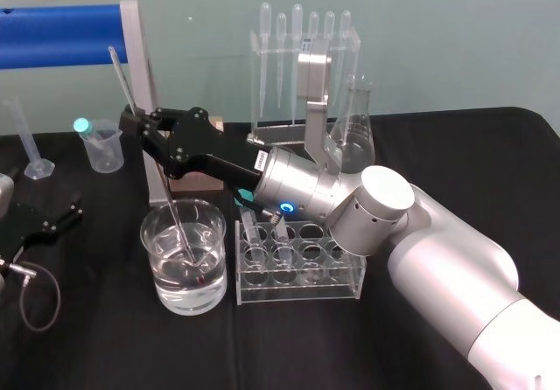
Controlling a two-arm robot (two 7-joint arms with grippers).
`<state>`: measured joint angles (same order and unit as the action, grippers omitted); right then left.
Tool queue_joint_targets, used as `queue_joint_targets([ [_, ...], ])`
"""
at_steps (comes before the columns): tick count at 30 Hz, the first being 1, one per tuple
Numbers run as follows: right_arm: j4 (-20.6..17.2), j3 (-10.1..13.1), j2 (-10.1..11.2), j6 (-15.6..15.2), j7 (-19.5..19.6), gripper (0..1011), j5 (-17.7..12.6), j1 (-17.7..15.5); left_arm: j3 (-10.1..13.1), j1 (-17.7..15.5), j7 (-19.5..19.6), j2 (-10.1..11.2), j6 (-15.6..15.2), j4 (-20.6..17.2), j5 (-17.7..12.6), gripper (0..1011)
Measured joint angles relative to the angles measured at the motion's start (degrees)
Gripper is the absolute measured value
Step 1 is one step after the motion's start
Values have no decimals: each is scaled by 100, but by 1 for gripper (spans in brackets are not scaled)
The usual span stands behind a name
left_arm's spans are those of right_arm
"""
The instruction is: Hold the thermometer with one hand and immerse one end into the beaker, then reinsert it into the test tube rack.
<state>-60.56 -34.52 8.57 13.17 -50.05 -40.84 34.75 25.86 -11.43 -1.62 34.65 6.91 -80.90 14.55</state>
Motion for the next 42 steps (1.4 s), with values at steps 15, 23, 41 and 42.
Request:
queue_joint_targets([
  [15, 0, 0, 0, 0, 0, 58, 0, 0, 0, 0, 0, 0, 0, 0, 0, 1008],
  [23, 0, 0, 0, 0, 0, 58, 0, 0, 0, 0, 0, 0, 0, 0, 0, 1008],
  [41, -688, 154, 180, 134, -91, 58, -136, -113, 0, 1, 0, 0, 0, 0, 0, 1008],
  [42, -725, 179, 182, 150, -117, 58, -186, -126, 0, 0, 0, 0, 0, 0, 0, 1008],
])
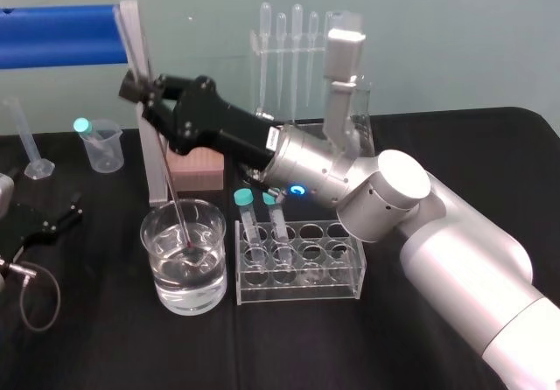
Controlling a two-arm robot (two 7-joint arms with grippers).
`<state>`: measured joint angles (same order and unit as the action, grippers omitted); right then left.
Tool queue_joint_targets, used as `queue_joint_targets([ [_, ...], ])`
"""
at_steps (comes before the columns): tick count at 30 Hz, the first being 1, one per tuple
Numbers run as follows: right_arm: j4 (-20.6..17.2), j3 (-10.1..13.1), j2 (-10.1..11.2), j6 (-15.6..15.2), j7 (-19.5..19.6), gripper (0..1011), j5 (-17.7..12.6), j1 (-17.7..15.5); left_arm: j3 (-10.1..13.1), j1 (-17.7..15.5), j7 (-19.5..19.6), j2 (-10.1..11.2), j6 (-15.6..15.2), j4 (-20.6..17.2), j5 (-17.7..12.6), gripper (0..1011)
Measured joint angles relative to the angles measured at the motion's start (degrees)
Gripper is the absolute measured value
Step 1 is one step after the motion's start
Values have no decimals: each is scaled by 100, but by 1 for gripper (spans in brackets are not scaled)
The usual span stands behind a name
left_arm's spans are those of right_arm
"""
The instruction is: Hold the thermometer with one hand and immerse one end into the beaker, then reinsert it into the test tube rack.
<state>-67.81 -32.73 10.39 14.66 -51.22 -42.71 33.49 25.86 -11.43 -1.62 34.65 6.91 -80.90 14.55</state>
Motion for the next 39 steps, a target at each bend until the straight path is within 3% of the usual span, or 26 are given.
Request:
queue_joint_targets([
  [7, -452, 304, 61, 222, -309, 58, -594, -124, 0, 0, 0, 0, 0, 0, 0, 1008],
  [11, -808, 426, 217, 321, -203, 58, -627, -208, 0, 0, 0, 0, 0, 0, 0, 1008],
  [16, -1640, 766, 691, 486, 379, 58, -413, -518, 0, 0, 0, 0, 0, 0, 0, 1008],
  [20, -2007, 976, 934, 515, 728, 58, -266, -765, 0, 0, 0, 0, 0, 0, 0, 1008],
  [27, -2724, 1507, 1414, 512, 1416, 58, -3, -1549, 0, 0, 0, 0, 0, 0, 0, 1008],
  [34, -3110, 1915, 1690, 350, 1877, 58, 235, -2190, 0, 0, 0, 0, 0, 0, 0, 1008],
  [39, -3032, 2015, 1683, 266, 1948, 58, 294, -2380, 0, 0, 0, 0, 0, 0, 0, 1008],
])
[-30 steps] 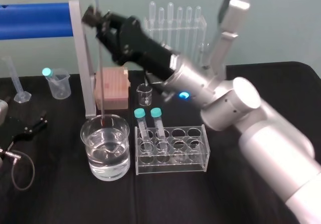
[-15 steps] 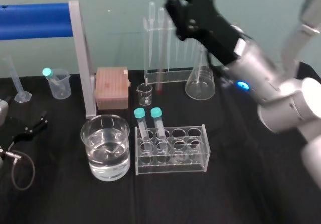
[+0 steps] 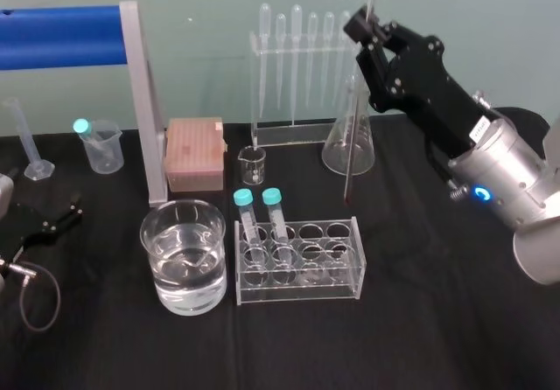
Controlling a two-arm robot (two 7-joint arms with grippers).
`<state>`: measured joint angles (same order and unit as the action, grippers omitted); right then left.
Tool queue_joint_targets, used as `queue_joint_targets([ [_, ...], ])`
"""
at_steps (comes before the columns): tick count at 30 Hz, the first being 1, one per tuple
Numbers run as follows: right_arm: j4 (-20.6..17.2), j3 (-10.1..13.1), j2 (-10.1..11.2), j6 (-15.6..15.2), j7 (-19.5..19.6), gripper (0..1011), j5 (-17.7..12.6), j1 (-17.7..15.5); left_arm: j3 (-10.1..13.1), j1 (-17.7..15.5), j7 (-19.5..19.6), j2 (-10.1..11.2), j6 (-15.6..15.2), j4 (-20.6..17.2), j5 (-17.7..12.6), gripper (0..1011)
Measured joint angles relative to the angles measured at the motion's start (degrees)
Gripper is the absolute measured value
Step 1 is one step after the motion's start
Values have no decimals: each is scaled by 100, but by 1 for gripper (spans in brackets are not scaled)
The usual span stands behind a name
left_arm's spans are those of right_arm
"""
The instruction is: Hold the thermometer with one hand and immerse one end into the beaker, then reinsert it into the test tube rack.
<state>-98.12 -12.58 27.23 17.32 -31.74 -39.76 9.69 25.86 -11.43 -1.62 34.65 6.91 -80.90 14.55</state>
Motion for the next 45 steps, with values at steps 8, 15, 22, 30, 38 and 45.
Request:
queue_joint_targets([
  [8, 448, -11, -143, -51, -81, 58, 19, 37, 0, 0, 0, 0, 0, 0, 0, 1008],
  [15, 889, -95, -243, -67, -239, 58, 71, 239, 0, 0, 0, 0, 0, 0, 0, 1008],
  [22, 1146, -172, -312, -81, -324, 58, 141, 394, 0, 0, 0, 0, 0, 0, 0, 1008],
  [30, 1416, -280, -398, -96, -446, 58, 148, 521, 0, 0, 0, 0, 0, 0, 0, 1008],
  [38, 1649, -373, -426, -113, -572, 58, 142, 598, 0, 0, 0, 0, 0, 0, 0, 1008],
  [45, 1863, -425, -468, -118, -623, 58, 129, 663, 0, 0, 0, 0, 0, 0, 0, 1008],
])
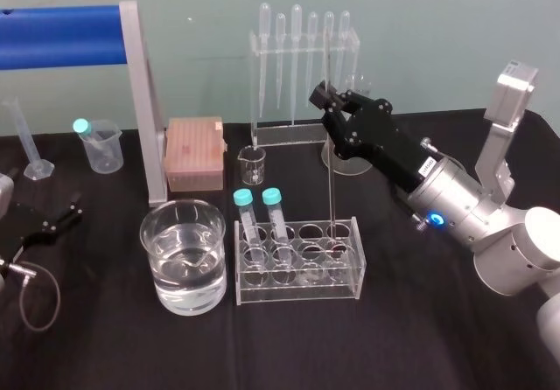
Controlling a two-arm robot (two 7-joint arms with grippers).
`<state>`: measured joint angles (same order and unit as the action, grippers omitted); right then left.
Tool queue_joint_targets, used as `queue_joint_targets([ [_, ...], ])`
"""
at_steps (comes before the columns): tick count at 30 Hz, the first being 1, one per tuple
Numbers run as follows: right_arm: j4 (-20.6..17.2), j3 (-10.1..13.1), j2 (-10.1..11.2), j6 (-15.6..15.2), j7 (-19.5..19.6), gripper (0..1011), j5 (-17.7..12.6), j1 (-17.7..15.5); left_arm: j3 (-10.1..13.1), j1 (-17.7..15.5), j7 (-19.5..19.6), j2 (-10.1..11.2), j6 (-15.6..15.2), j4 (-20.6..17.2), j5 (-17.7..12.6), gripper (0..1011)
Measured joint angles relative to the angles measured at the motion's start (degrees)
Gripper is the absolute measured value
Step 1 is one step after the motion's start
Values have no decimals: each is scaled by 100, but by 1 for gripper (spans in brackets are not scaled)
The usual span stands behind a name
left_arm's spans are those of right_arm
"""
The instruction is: Hold the thermometer with one hand and immerse one end into the beaker, then reinsert it into the test tube rack.
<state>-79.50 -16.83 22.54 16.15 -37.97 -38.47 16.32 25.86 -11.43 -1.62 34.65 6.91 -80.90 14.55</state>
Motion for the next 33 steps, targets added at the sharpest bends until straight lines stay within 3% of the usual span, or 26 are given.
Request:
queue_joint_targets([
  [13, 323, -84, -73, -59, -58, 58, -26, 83, 0, 0, 0, 0, 0, 0, 0, 1008],
  [33, 355, -141, -34, -303, 53, 58, -25, 68, 0, 0, 0, 0, 0, 0, 0, 1008],
])
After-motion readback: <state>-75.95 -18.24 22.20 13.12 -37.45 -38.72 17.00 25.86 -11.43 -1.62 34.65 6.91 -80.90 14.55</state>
